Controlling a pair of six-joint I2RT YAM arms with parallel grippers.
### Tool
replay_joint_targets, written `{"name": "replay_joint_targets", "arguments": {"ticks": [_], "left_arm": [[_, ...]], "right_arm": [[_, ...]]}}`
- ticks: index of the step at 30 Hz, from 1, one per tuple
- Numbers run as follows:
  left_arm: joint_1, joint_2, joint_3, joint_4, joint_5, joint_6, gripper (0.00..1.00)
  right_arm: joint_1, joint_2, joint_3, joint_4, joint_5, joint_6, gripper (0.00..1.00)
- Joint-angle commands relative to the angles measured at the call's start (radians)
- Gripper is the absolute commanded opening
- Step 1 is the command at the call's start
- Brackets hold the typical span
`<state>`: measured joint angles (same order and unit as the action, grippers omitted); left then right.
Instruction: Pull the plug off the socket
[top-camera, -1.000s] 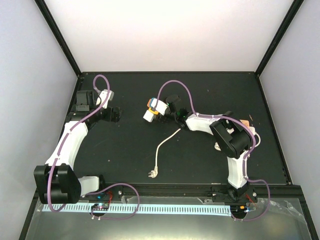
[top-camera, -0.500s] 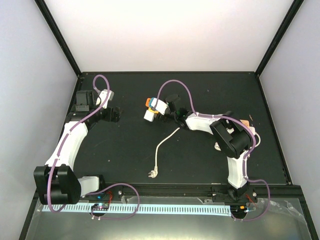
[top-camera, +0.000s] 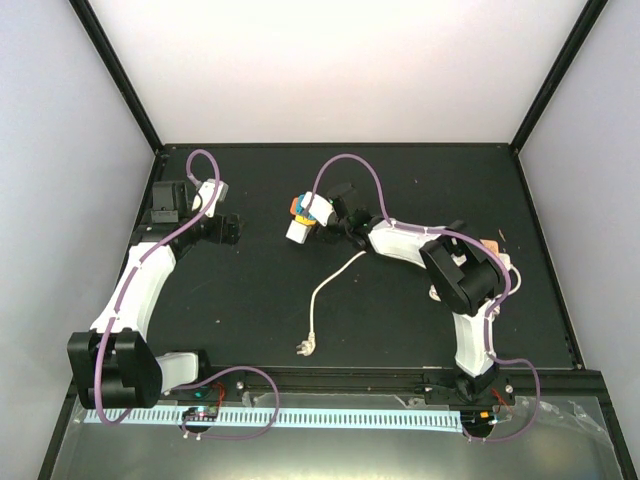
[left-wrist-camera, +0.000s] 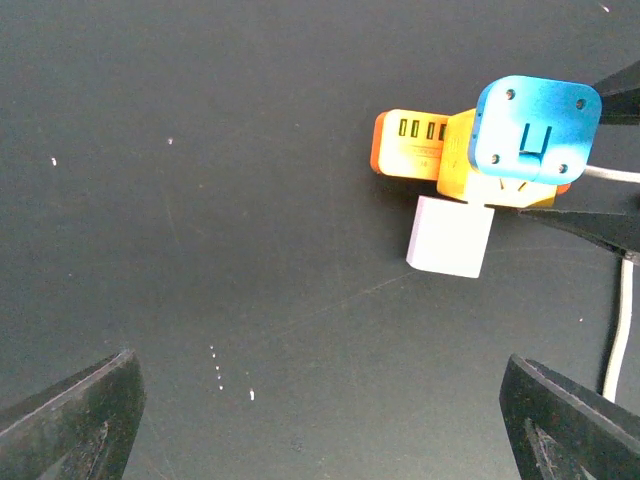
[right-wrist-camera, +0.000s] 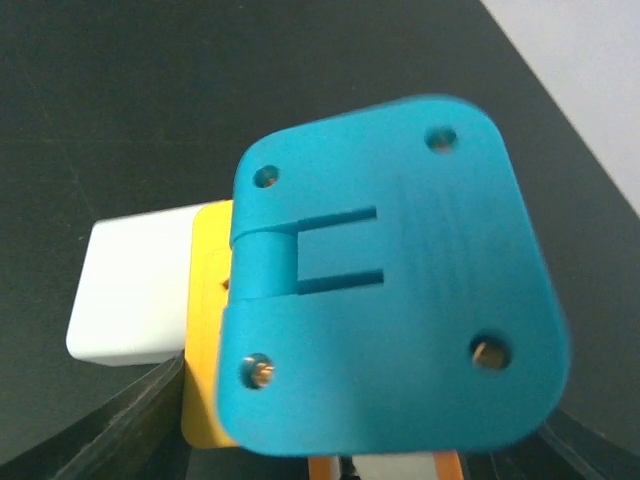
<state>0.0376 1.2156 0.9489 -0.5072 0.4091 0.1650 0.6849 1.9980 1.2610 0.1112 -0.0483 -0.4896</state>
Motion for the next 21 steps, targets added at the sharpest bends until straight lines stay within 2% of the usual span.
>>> {"name": "replay_joint_targets", "arguments": {"ticks": [1, 12, 17, 21], "left_arm": [[-0.006, 0.008, 0.030, -0.008, 0.001, 0.020, 0.99], [-0.008, 0.054, 0.056, -0.077, 0.038, 0.130, 0.99], [-0.046, 0.105, 0.073, -0.154, 0.068, 0.267, 0.99], [-0.094, 0.139, 0.058, -0.160, 0.031, 0.299, 0.99]], "right_arm": [[0.004, -0.012, 0.046, -0.084, -0.067, 0.101, 0.50], [0.003, 0.006, 0.095, -0.217, -0.232, 0.341, 0.48], [0.001, 0.031, 0.088, -0.229, -0.259, 0.380, 0.47], [-0.004, 0.047, 0.073, -0.227, -0.256, 0.385, 0.46]]}}
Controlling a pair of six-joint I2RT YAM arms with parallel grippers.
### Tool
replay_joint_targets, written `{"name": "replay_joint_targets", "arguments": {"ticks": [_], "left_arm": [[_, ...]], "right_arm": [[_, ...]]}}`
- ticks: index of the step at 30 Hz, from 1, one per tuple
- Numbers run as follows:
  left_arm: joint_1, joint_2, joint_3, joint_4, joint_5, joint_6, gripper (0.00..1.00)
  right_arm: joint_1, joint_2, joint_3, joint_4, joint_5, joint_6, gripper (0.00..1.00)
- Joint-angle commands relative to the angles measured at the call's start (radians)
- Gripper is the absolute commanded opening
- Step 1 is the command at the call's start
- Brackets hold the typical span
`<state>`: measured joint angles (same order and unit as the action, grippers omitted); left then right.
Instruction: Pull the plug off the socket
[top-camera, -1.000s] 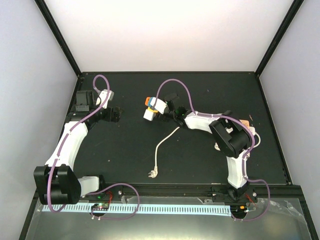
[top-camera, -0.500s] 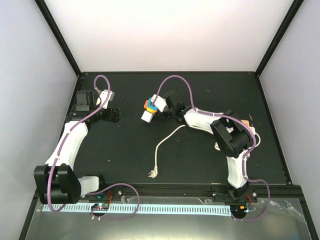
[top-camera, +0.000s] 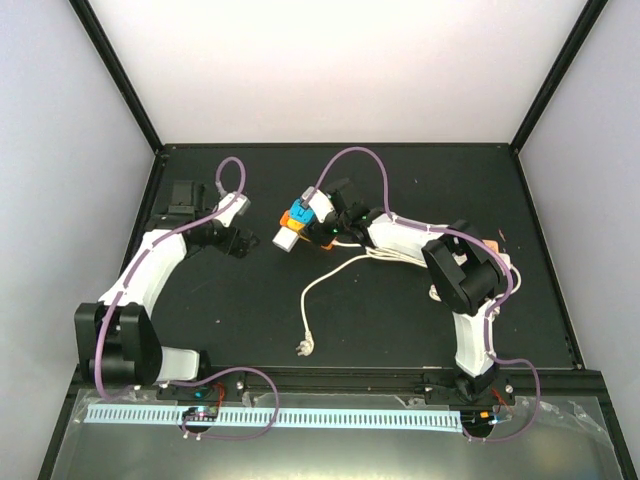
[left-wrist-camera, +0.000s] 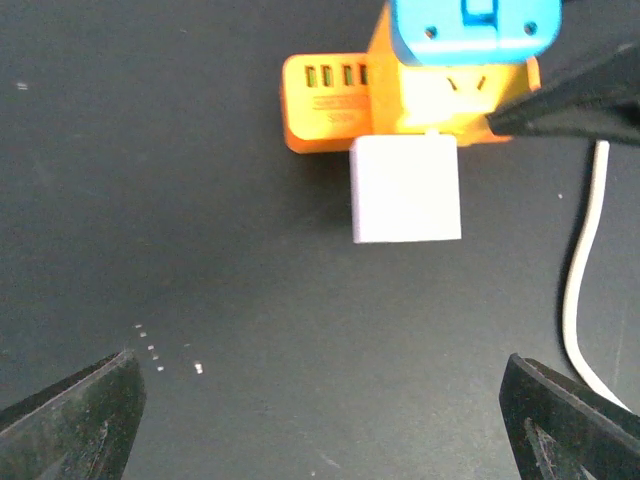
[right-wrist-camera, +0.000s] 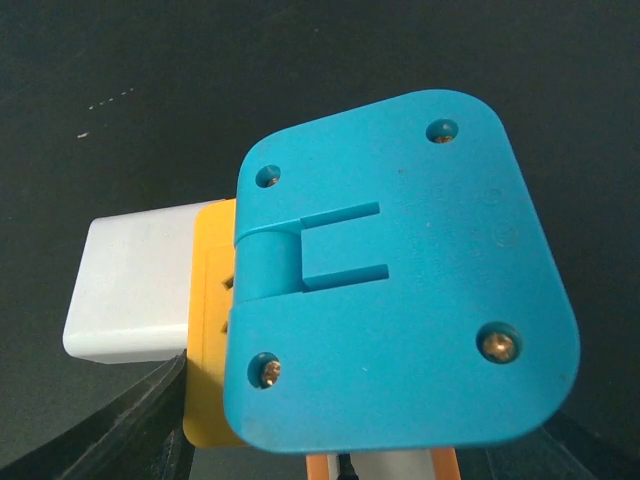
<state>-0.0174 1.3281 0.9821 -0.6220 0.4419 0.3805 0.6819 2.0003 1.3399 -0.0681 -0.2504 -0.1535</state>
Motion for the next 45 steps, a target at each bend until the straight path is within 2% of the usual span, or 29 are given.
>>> {"name": "replay_joint_targets", "arguments": {"ticks": [1, 8, 13, 25, 36, 42, 43, 45], "left_arm": [[-0.052, 0.031, 0.017, -0.039, -0.008, 0.090, 0.99], [-0.163, 0.081, 0.005, 0.001, -0.080, 0.106, 0.98], [-0.220, 0.136, 0.007, 0.038, -0.106, 0.089, 0.94], [-0.283, 0.292, 0.066, 0.126, -0.152, -0.063, 0.84], [-0.293, 0.363, 0.084, 0.239, -0.172, -0.153, 0.67], [-0.293, 0.369, 0.087, 0.267, -0.161, -0.157, 0.49], [-0.293, 0.369, 0.087, 0.266, -0.160, -0.157, 0.46], [-0.293, 0.371, 0.086, 0.261, -0.160, -0.152, 0.40]], "right_arm": [[-0.011, 0.050, -0.007, -0.051, -0.063, 0.055, 0.46], [-0.067, 0.090, 0.014, -0.076, -0.153, 0.098, 0.46], [-0.073, 0.104, 0.021, -0.074, -0.164, 0.107, 0.46], [-0.073, 0.091, -0.025, -0.012, -0.144, 0.127, 0.46], [-0.074, 0.085, -0.062, 0.038, -0.134, 0.140, 0.46], [-0.073, 0.077, -0.094, 0.066, -0.135, 0.132, 0.47], [-0.074, 0.073, -0.101, 0.074, -0.135, 0.127, 0.48], [-0.073, 0.064, -0.118, 0.094, -0.138, 0.111, 0.57]]}}
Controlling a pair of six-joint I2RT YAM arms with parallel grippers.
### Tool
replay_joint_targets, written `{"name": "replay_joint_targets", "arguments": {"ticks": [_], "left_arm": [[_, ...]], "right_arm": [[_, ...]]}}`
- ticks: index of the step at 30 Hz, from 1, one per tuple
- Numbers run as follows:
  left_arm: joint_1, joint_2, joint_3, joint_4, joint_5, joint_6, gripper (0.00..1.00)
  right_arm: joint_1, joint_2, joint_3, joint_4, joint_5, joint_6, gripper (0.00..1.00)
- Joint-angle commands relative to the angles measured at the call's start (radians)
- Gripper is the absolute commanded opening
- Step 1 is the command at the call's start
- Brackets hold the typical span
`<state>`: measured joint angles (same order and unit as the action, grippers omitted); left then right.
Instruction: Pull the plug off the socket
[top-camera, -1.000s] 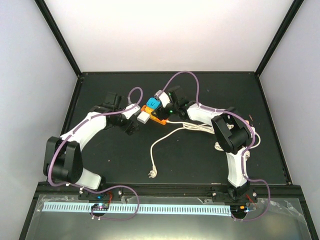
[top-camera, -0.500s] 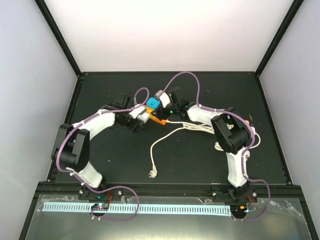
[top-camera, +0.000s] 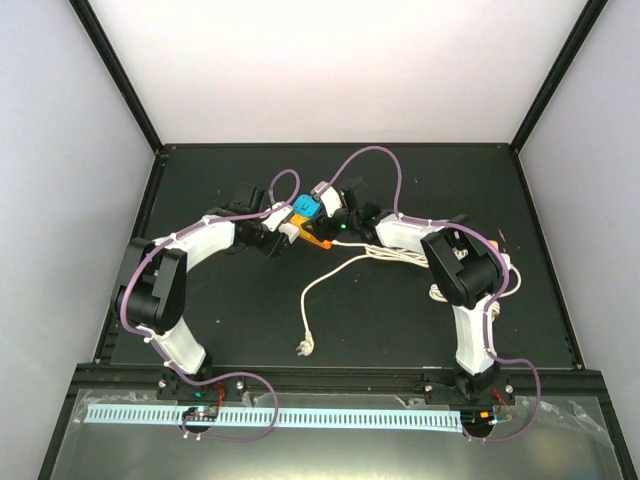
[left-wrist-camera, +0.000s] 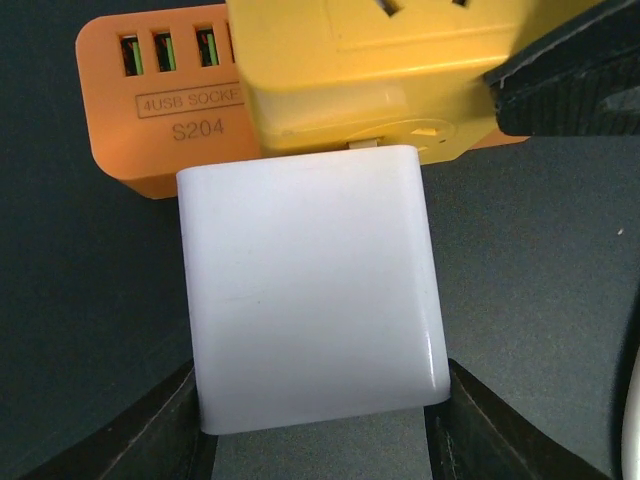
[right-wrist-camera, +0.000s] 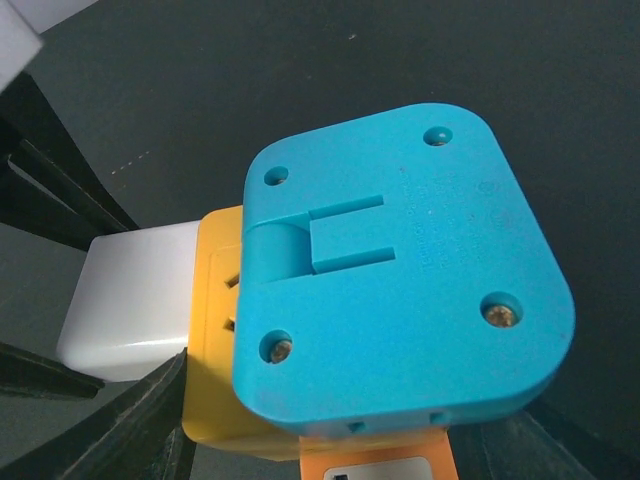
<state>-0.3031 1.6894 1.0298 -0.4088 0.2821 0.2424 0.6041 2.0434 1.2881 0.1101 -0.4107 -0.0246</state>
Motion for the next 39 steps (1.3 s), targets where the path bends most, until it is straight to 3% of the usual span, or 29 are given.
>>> {"name": "replay_joint_targets", "arguments": {"ticks": [1, 6, 12, 19, 32, 39], "left_arm": [[-0.007, 0.011, 0.038, 0.045, -0.001, -0.011, 0.38], [-0.007, 0.015, 0.036, 0.032, -0.018, -0.003, 0.37], [-0.007, 0.016, 0.038, 0.022, -0.019, 0.006, 0.37], [-0.007, 0.021, 0.043, 0.015, -0.019, 0.015, 0.37], [-0.007, 0.035, 0.048, 0.002, -0.008, 0.038, 0.36], [-0.007, 0.027, 0.050, -0.026, -0.008, 0.067, 0.36]], "right_arm": [[0.005, 0.014, -0.073, -0.074, 0.020, -0.025, 0.63], [0.005, -0.009, -0.118, -0.004, 0.007, -0.055, 0.80], [0.007, -0.011, -0.131, 0.065, -0.012, -0.043, 0.78], [0.007, -0.041, -0.175, 0.191, 0.012, -0.043, 0.88], [0.006, -0.050, -0.212, 0.326, 0.083, 0.048, 0.90], [0.007, -0.097, -0.273, 0.389, 0.052, 0.037, 0.97]]}}
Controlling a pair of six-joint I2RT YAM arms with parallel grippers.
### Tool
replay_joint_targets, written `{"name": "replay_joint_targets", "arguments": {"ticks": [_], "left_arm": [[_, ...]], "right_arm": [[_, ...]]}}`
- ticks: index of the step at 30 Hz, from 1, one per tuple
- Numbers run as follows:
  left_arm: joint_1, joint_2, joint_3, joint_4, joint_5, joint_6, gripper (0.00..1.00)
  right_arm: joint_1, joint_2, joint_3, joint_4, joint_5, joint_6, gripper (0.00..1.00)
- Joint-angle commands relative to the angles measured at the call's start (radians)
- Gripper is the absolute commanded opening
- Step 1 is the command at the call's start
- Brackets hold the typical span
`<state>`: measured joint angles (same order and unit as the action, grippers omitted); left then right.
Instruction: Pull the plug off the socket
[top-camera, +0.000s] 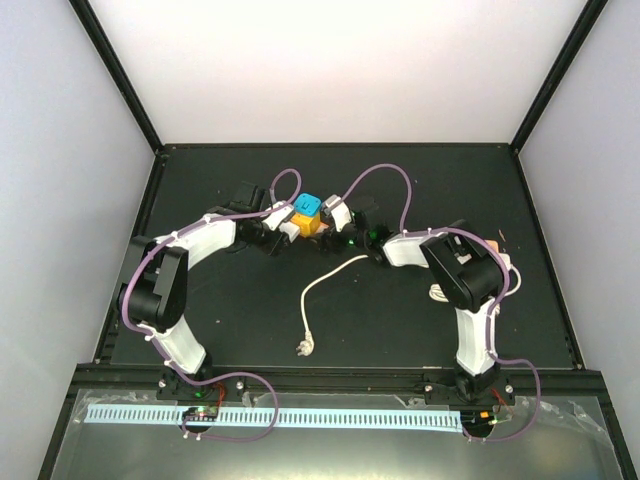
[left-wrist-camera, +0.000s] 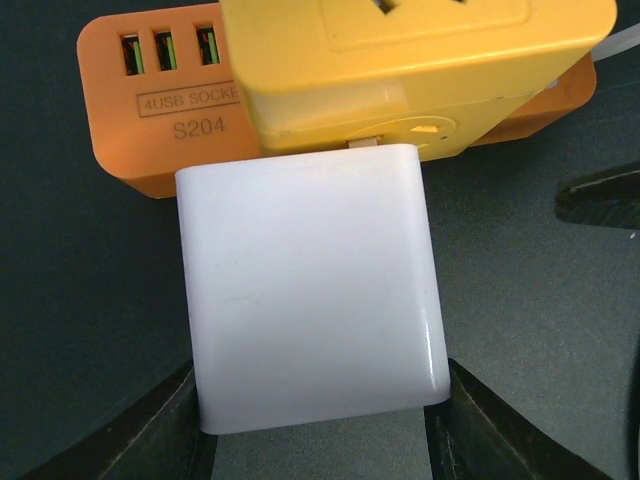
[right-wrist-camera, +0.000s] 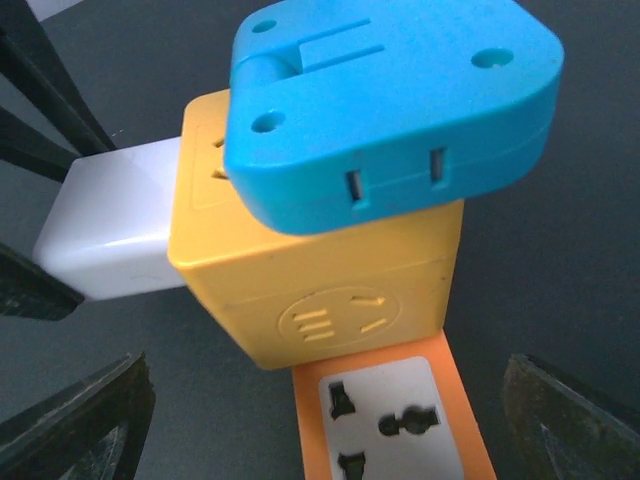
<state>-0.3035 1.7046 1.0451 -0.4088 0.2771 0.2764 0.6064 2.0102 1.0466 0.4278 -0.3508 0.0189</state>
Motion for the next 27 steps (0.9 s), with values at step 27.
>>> {"name": "replay_joint_targets", "arguments": {"ticks": [27], "left_arm": [[-0.005, -0.078, -0.031, -0.127, 0.024, 0.194, 0.33]], "right_arm": [[0.066, -0.046, -0.050, 0.148, 0.017, -0.042, 0.95]]}}
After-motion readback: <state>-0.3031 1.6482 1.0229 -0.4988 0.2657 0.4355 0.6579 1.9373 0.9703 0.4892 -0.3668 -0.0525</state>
